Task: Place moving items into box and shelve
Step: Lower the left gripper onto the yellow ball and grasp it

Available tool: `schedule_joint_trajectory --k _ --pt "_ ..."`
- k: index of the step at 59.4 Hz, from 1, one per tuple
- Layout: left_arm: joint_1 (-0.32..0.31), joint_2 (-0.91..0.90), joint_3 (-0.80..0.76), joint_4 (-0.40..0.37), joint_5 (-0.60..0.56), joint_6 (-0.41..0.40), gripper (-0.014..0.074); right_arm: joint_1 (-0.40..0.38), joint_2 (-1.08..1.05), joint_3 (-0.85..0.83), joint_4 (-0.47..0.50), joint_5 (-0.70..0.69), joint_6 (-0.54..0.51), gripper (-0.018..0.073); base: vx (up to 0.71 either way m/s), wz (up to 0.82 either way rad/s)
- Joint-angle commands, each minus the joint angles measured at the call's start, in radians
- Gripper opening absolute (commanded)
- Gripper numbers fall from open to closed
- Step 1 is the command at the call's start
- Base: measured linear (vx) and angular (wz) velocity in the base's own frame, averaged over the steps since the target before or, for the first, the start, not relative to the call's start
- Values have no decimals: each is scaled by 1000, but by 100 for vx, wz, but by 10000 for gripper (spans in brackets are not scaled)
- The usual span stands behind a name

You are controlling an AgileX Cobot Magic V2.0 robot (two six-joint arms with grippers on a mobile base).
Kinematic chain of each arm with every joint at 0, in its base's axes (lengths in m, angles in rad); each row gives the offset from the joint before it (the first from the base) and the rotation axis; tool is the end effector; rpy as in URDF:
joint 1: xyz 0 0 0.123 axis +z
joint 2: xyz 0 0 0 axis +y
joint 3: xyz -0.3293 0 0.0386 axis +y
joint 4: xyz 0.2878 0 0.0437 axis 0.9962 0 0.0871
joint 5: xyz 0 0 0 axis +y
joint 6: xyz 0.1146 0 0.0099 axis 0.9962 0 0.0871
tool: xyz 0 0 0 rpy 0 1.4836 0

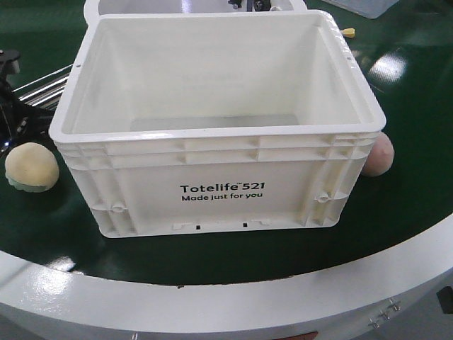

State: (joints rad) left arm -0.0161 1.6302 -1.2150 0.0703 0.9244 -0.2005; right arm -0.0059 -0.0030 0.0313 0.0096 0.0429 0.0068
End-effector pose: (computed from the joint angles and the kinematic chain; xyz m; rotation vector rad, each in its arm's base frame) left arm 0.3751 0.0004 0.2643 -0.2127 2.8102 0.0393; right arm 0.0745 -0.0004 0.1979 0.0170 1.5547 0.0086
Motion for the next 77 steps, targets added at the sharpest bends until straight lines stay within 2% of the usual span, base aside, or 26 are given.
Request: schedule_joint_trajectory --k 1,15,23,29,35,41,52,58,62,72,77 --pt "-4 -25 -35 -23 40 0 585 -4 17 5 -1 -94 11 -8 0 0" --pt "-4 8 -35 61 -95 -1 585 -4 17 5 0 -137 12 -8 0 0" --pt "-4 8 -35 155 -85 -12 585 -4 17 5 15 -167 57 -8 0 0" --pt "-4 8 -35 189 -76 -14 585 -4 17 5 43 -201 107 -8 0 0" --pt "-4 23 -35 185 -108 -36 585 -4 17 5 50 -210 116 -8 0 0" --pt "-4 63 -35 142 -112 -36 585 -4 17 5 50 -210 116 -8 0 0" --pt "-4 145 -35 136 -137 -34 571 -4 17 5 50 -209 116 -8 0 0" --pt "-4 170 -34 136 -138 -34 489 -4 17 5 50 -210 116 -8 0 0" --pt "-4 177 -34 137 -137 -34 386 -4 17 5 50 -212 116 -8 0 0" --pt "-4 180 -34 135 -149 -34 -13 -4 17 5 50 -212 117 -8 0 0" --pt "-4 169 -34 126 -150 -34 -9 -4 17 5 50 -222 117 -8 0 0"
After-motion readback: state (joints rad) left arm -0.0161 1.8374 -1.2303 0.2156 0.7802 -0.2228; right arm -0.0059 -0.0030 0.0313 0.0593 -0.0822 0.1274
